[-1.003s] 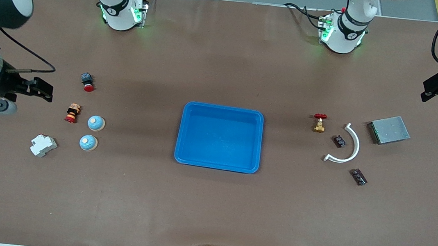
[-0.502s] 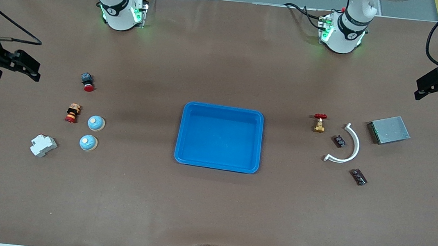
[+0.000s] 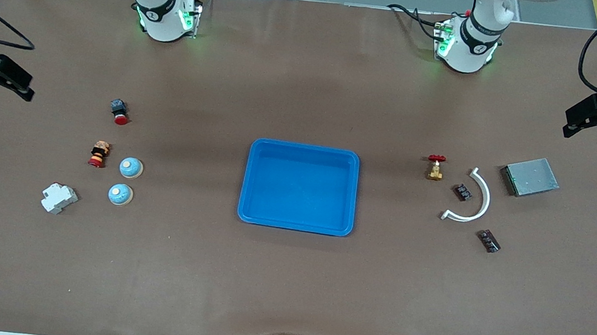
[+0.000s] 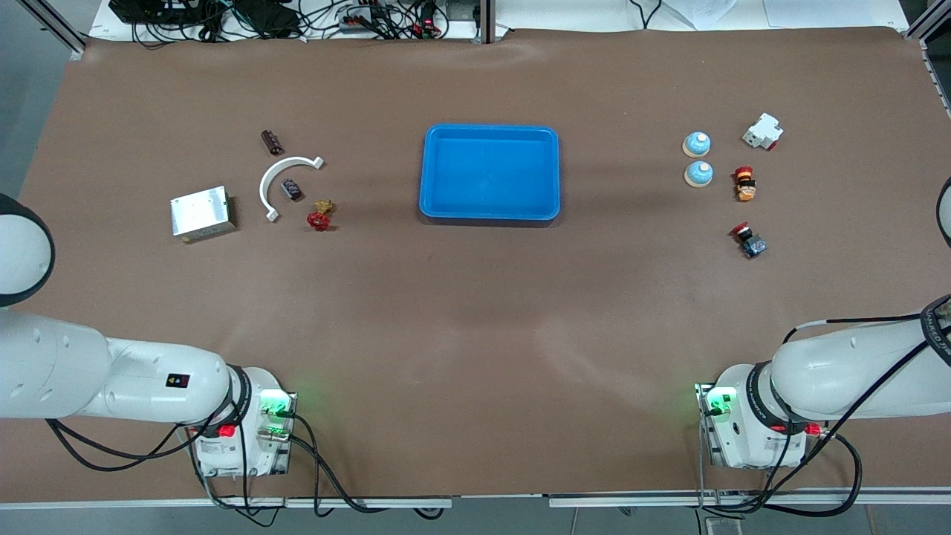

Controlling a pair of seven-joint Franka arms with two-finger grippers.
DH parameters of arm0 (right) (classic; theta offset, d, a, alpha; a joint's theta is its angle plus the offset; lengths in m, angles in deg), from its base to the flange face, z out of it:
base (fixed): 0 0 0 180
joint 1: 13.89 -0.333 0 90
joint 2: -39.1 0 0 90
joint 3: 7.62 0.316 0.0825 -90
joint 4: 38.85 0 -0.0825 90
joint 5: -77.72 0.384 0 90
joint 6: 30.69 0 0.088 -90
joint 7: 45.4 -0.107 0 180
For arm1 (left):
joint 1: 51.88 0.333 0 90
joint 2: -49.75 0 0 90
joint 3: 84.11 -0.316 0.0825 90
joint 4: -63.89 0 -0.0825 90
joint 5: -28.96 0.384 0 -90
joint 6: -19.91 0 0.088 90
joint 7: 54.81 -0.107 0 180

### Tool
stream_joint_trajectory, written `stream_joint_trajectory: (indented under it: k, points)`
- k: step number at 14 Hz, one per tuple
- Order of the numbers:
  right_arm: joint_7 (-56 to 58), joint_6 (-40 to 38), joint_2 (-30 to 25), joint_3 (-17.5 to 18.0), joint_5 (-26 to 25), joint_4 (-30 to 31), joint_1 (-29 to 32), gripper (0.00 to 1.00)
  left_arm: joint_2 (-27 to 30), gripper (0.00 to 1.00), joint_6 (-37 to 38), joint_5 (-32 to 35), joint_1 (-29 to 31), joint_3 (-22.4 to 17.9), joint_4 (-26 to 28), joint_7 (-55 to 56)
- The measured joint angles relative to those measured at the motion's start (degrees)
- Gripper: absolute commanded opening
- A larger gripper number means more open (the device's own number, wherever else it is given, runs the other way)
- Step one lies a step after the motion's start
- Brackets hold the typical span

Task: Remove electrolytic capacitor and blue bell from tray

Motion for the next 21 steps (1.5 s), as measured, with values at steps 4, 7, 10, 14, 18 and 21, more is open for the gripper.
stream_joint_trajectory:
  k: [4,7,10,14,18,21]
  points:
    - [2.20,-0.95,-0.13,-1.81,0.02,-1.05,0.63,1.00,-0.58,1.00,-0.32,0.00,-0.07,0.04,0.00,0.00]
    - [2.36,-1.95,-0.12,-1.84,0.03,-1.04,0.89,1.00,-0.57,1.00,-0.33,0.00,-0.02,0.04,-0.08,0.00]
    - [2.38,-2.38,-0.12,-1.84,0.05,-1.04,0.90,1.00,-0.57,1.00,-0.33,0.00,0.02,0.03,-0.08,0.00]
    - [2.39,-2.65,-0.09,-1.91,0.05,-1.02,1.16,1.00,-0.57,1.00,-0.34,0.00,0.02,0.03,-0.08,-0.01]
    - [2.39,-2.66,0.09,-1.92,0.06,-1.01,1.22,1.00,-0.57,1.00,-0.32,0.00,-0.02,0.04,-0.08,-0.01]
    - [2.39,-2.67,0.19,-1.92,0.07,-1.00,1.23,1.00,-0.56,1.00,-0.19,-0.15,0.03,0.04,-0.08,-0.10]
